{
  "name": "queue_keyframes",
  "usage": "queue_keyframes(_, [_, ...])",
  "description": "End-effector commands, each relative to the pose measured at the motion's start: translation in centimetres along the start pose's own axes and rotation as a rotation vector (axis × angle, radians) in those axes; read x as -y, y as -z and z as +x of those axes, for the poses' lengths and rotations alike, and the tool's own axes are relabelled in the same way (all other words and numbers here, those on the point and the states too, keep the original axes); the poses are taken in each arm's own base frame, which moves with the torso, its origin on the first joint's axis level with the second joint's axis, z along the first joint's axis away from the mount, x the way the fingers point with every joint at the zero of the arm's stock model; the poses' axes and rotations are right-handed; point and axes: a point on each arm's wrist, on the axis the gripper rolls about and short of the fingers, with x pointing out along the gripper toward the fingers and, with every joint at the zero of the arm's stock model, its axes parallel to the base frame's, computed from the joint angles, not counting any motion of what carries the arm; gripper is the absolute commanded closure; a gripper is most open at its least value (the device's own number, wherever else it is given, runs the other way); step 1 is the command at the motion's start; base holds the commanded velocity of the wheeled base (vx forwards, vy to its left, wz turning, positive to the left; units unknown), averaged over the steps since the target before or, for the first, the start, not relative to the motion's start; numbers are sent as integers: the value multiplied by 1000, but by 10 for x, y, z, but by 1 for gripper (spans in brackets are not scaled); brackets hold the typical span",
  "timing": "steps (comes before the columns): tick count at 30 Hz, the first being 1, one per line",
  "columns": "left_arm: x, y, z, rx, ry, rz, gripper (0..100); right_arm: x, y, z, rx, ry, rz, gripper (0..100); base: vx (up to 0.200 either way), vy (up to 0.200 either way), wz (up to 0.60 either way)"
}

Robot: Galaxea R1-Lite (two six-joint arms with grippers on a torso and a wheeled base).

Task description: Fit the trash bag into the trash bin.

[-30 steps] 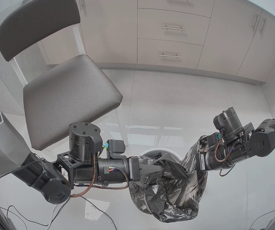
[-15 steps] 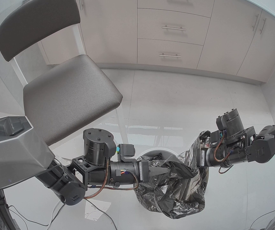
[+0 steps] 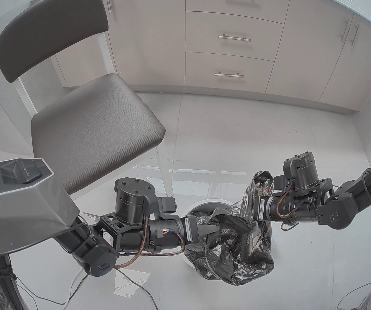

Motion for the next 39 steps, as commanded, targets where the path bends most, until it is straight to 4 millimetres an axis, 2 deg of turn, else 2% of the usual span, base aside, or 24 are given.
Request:
queue_keyframes(1, [-4, 0, -1, 7, -53, -49, 100, 4, 5, 13, -15, 10, 4, 100, 0, 0, 0])
queue_keyframes(6, [-7, -18, -2, 57, -88, -82, 100, 3, 2, 23, 58, -23, 16, 100, 0, 0, 0])
queue_keyframes(11, [-5, -27, -2, 86, -74, -71, 100, 3, 1, 28, 119, -51, 21, 100, 0, 0, 0])
queue_keyframes(14, [-8, -39, -8, 124, -79, -71, 100, 3, 1, 32, 160, -70, 33, 100, 0, 0, 0])
queue_keyframes(19, [-13, -43, -13, 141, -90, -80, 100, 3, -3, 36, 211, -62, 35, 100, 0, 0, 0])
queue_keyframes(28, [-12, -32, -3, 95, -76, -76, 100, 4, -2, 36, 212, -48, 30, 100, 0, 0, 0])
queue_keyframes(29, [-11, -24, 7, 64, -73, -75, 100, 6, -2, 36, 213, -46, 32, 100, 0, 0, 0])
queue_keyframes(33, [-16, -14, 25, 23, -73, -76, 100, 6, -1, 35, 212, -46, 35, 100, 0, 0, 0])
queue_keyframes(39, [-12, -10, 36, 5, -56, -61, 100, 7, 1, 34, 206, -44, 36, 100, 0, 0, 0])
